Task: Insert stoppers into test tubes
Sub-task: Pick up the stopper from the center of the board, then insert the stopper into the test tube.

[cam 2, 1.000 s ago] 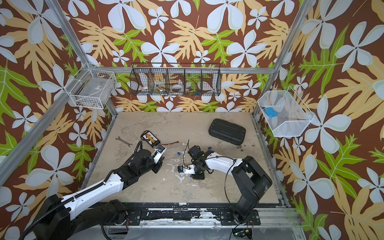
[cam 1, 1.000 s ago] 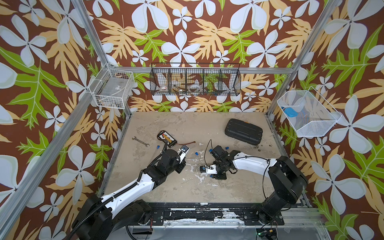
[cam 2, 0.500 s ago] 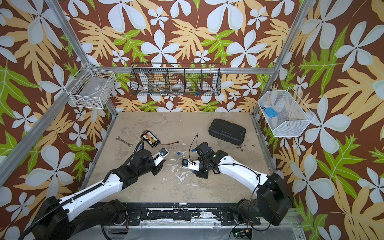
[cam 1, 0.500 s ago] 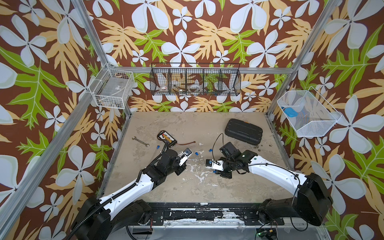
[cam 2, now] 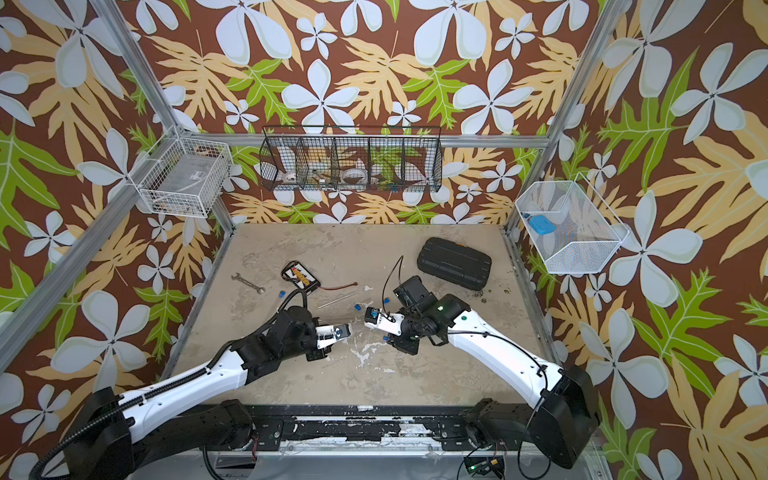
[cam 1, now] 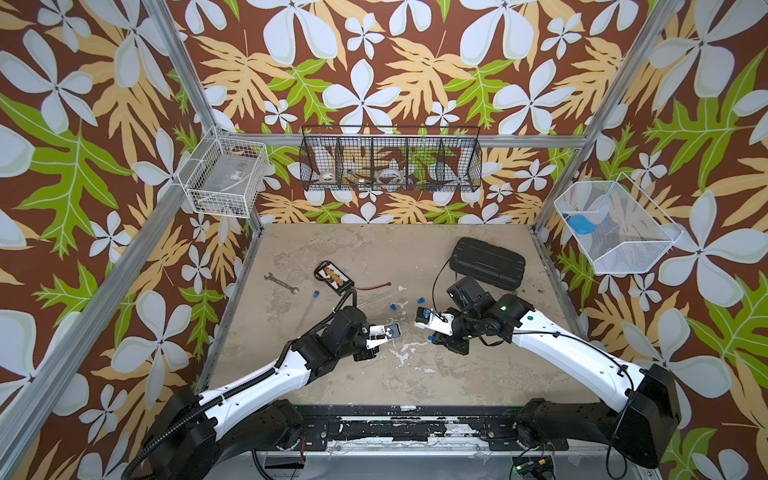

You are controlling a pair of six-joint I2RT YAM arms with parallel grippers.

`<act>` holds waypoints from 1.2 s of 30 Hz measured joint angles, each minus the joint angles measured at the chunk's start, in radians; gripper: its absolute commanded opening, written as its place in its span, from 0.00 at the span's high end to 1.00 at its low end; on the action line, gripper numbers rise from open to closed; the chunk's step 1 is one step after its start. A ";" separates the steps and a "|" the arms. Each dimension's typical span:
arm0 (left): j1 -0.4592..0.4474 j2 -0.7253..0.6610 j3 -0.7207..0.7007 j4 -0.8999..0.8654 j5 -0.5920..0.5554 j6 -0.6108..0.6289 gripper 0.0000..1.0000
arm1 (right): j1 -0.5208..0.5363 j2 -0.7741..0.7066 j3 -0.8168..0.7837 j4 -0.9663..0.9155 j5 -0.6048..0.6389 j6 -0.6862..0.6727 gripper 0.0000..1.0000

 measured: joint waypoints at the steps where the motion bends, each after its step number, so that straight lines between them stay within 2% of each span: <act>1: -0.007 0.003 0.003 -0.001 -0.003 0.018 1.00 | 0.006 0.005 0.012 -0.003 -0.006 0.005 0.88; 11: -0.030 0.035 0.024 -0.018 -0.065 0.096 1.00 | 0.023 0.056 0.100 -0.011 -0.044 0.026 0.88; 36: -0.039 0.044 0.031 -0.034 -0.117 0.095 1.00 | 0.048 0.153 0.169 -0.010 -0.051 0.026 0.89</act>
